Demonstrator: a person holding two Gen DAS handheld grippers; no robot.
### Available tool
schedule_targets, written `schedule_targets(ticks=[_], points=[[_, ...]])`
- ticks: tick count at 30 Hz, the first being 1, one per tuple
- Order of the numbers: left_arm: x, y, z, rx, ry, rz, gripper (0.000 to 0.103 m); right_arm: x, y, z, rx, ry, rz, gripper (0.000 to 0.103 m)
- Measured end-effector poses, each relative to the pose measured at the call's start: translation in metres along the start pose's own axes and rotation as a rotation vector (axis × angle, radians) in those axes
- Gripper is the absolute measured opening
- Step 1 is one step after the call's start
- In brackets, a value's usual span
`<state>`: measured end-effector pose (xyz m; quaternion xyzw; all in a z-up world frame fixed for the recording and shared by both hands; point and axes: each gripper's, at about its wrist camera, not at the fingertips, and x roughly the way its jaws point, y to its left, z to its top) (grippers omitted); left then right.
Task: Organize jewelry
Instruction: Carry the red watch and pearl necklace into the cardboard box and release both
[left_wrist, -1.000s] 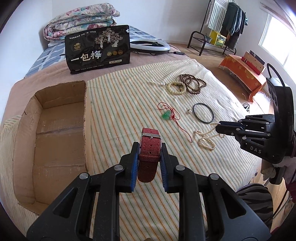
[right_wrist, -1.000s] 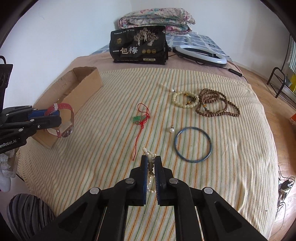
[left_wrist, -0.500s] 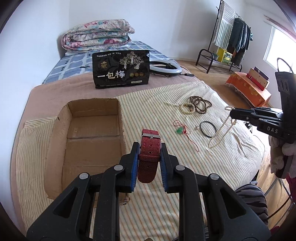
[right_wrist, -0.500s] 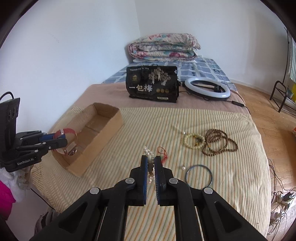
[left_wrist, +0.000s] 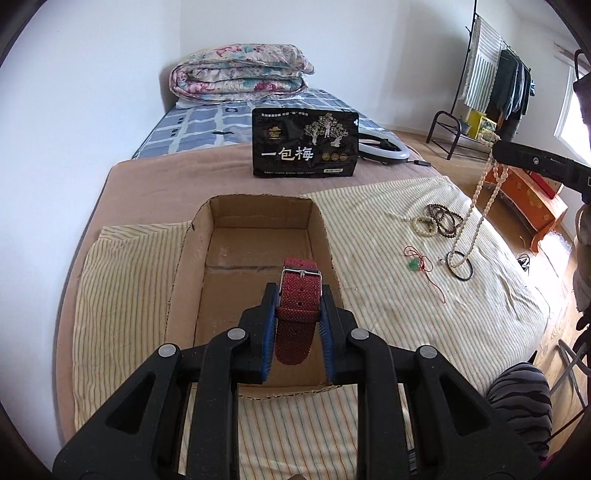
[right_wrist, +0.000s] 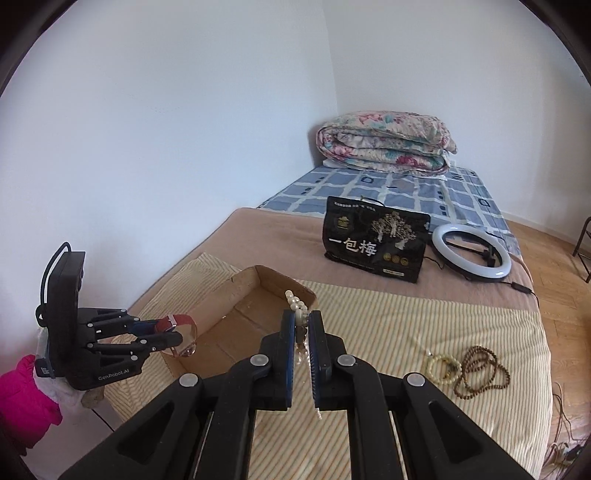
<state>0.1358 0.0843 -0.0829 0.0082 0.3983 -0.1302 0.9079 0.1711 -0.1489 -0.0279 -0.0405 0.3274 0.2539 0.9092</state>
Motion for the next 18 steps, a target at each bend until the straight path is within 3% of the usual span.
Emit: schedule_targets(ticks=[9, 18], points=[[0.012, 0.023, -0.016, -0.055, 0.031, 0.035, 0.020, 0.054, 0.038, 0.016, -0.064, 0.035, 0.064, 0.004], [0.027, 0.032, -0.026, -0.078, 0.060, 0.067, 0.020, 0.119, 0.058, 0.011, -0.079, 0.123, 0.111, 0.004]])
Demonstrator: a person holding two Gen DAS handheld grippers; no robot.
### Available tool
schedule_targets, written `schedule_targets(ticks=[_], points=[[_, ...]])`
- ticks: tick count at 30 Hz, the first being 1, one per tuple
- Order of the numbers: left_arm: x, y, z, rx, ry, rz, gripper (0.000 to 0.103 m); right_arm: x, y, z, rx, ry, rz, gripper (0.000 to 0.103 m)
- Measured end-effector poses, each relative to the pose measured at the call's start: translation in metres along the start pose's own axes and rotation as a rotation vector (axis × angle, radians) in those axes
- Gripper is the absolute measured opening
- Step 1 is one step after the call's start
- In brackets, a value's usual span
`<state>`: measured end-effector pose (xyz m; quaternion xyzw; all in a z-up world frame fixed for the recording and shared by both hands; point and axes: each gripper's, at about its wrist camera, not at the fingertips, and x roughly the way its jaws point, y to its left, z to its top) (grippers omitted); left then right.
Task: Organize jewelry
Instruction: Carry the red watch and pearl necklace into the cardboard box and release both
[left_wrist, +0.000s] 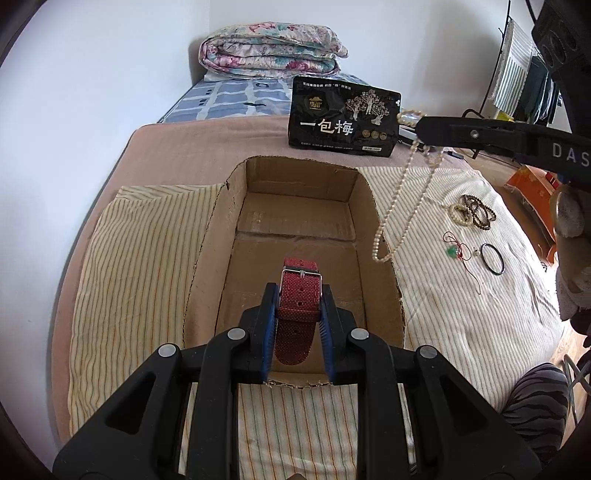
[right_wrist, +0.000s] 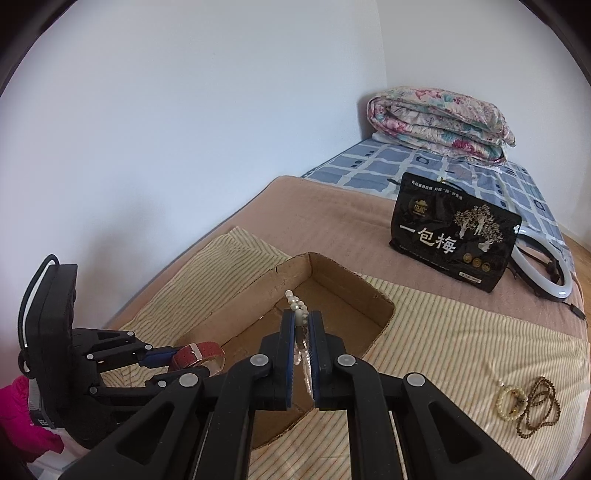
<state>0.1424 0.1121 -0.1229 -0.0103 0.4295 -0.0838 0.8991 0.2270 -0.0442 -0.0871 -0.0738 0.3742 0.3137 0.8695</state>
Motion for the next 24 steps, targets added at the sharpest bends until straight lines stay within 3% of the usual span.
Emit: schedule_targets(ticks=[8, 16, 18, 19, 21, 24], points=[[0.007, 0.002, -0.001, -0.016, 0.010, 0.018, 0.020, 0.033, -0.001, -0.004, 0.008, 0.062, 0.013, 0.004], [0.011, 0.001, -0.001, -0.010, 0.019, 0.028, 0.020, 0.032, 0.000, -0.005, 0.003, 0.066, 0.029, 0.007], [0.012, 0.001, 0.000, -0.014, 0.024, 0.029, 0.021, 0.030, 0.000, -0.004, 0.008, 0.057, 0.021, 0.021], [0.012, 0.001, 0.000, -0.016, 0.021, 0.034, 0.028, 0.028, -0.001, -0.004, 0.010, 0.049, 0.021, 0.031], [0.009, 0.002, 0.001, -0.021, 0.008, 0.045, 0.045, 0.025, -0.001, -0.004, 0.010, 0.042, 0.024, 0.032], [0.004, 0.003, 0.002, -0.026, -0.005, 0.054, 0.046, 0.019, -0.001, -0.005, 0.013, 0.036, 0.015, 0.039]])
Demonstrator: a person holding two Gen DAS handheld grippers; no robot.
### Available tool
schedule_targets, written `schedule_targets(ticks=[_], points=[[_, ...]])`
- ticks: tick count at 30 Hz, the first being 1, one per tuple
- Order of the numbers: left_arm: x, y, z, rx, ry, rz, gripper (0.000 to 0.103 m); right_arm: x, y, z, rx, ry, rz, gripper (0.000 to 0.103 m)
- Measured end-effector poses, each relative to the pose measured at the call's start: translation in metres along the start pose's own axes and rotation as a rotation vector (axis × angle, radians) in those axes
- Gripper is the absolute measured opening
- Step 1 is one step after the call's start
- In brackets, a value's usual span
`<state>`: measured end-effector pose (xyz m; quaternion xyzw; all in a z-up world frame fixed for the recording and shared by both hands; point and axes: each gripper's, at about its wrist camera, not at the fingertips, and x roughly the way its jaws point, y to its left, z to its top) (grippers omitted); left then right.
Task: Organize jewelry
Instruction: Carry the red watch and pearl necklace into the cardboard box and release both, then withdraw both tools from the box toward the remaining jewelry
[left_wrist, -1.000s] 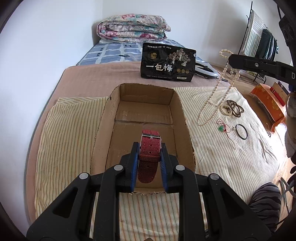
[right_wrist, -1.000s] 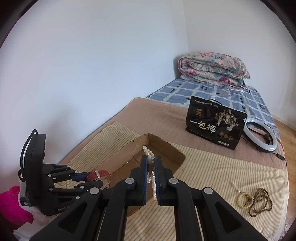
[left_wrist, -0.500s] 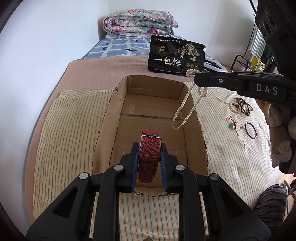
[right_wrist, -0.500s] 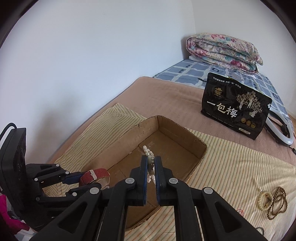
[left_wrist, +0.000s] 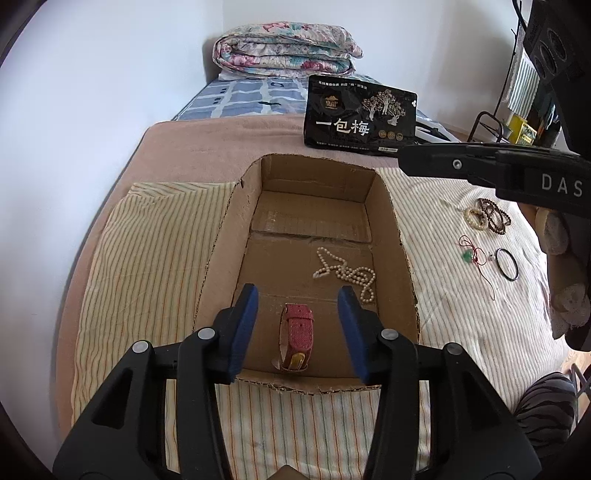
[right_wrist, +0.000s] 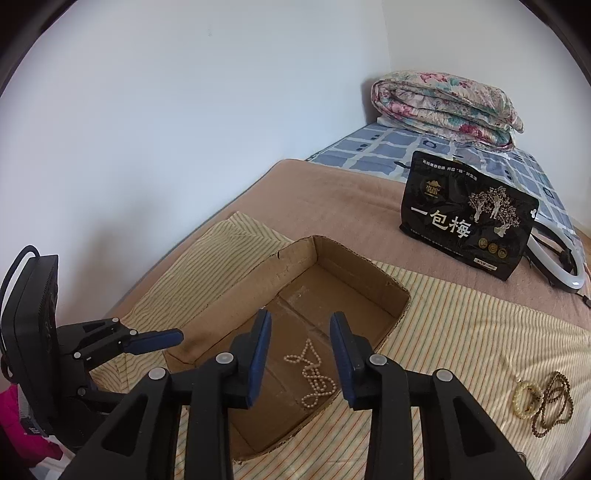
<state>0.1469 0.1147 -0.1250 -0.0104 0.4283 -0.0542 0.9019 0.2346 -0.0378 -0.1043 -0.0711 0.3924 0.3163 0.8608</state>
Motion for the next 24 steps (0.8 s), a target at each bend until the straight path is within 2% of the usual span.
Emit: schedule_targets(ticks=[2, 5, 12, 24], points=[[-0.004, 0.000, 0.001, -0.002, -0.008, 0.007, 0.046, -0.006, -0.003, -0.001, 0.008, -0.012, -0.013, 0.050], [-0.010, -0.002, 0.004, -0.004, -0.018, 0.010, 0.046, -0.016, -0.009, -0.005, 0.030, -0.026, -0.024, 0.060], [-0.027, -0.022, 0.008, 0.021, -0.053, 0.010, 0.046, -0.049, -0.024, -0.016, 0.066, -0.068, -0.088, 0.075], [-0.059, -0.087, 0.022, 0.125, -0.132, -0.010, 0.046, -0.125, -0.060, -0.046, 0.166, -0.193, -0.238, 0.100]])
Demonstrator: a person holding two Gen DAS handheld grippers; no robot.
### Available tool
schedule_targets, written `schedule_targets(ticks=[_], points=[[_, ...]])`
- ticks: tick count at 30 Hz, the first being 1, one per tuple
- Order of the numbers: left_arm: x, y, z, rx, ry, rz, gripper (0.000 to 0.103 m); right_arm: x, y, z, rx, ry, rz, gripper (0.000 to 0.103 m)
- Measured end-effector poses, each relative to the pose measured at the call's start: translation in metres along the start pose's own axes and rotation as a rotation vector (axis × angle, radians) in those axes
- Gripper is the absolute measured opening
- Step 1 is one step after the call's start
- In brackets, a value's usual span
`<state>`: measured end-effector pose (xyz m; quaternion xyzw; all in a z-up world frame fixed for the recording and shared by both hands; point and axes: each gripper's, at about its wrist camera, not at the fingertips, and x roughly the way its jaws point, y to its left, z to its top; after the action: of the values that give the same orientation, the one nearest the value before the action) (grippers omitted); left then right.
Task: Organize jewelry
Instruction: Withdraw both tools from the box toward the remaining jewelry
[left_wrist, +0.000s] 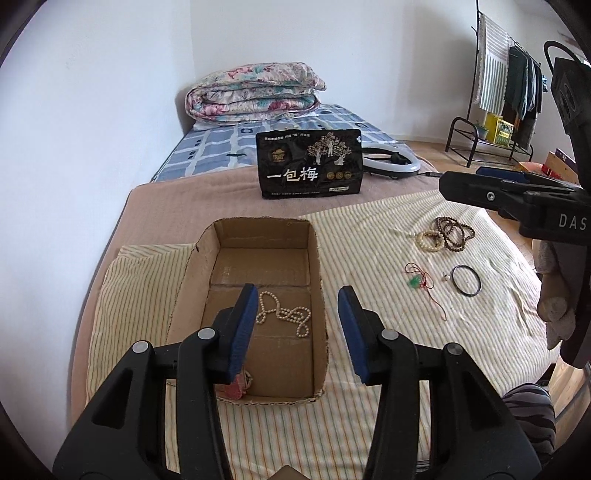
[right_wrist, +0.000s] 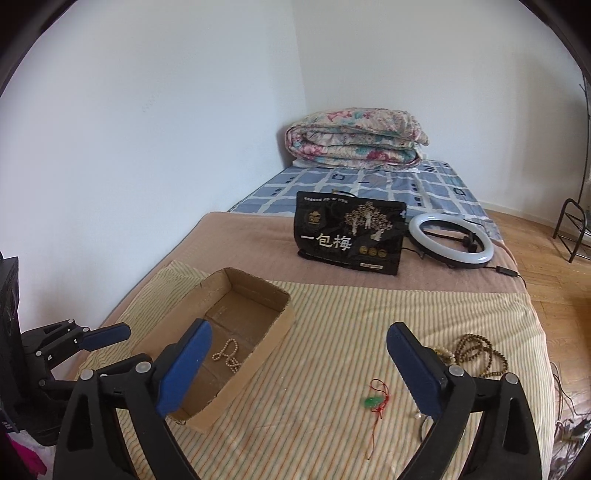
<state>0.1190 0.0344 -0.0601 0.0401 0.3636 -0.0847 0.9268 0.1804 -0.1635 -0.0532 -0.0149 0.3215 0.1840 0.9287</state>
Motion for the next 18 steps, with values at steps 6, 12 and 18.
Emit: schedule_targets(ticks=[6, 12, 18], points=[[0.006, -0.028, 0.008, 0.030, 0.002, -0.029, 0.054, -0.029, -0.035, -0.011, 0.055, -0.020, -0.102, 0.103], [0.022, -0.054, 0.010, 0.056, 0.031, -0.060, 0.054, -0.054, -0.072, -0.026, 0.110, -0.021, -0.222, 0.103], [0.037, -0.079, 0.011, 0.088, 0.041, -0.081, 0.054, -0.069, -0.104, -0.040, 0.137, -0.021, -0.287, 0.103]])
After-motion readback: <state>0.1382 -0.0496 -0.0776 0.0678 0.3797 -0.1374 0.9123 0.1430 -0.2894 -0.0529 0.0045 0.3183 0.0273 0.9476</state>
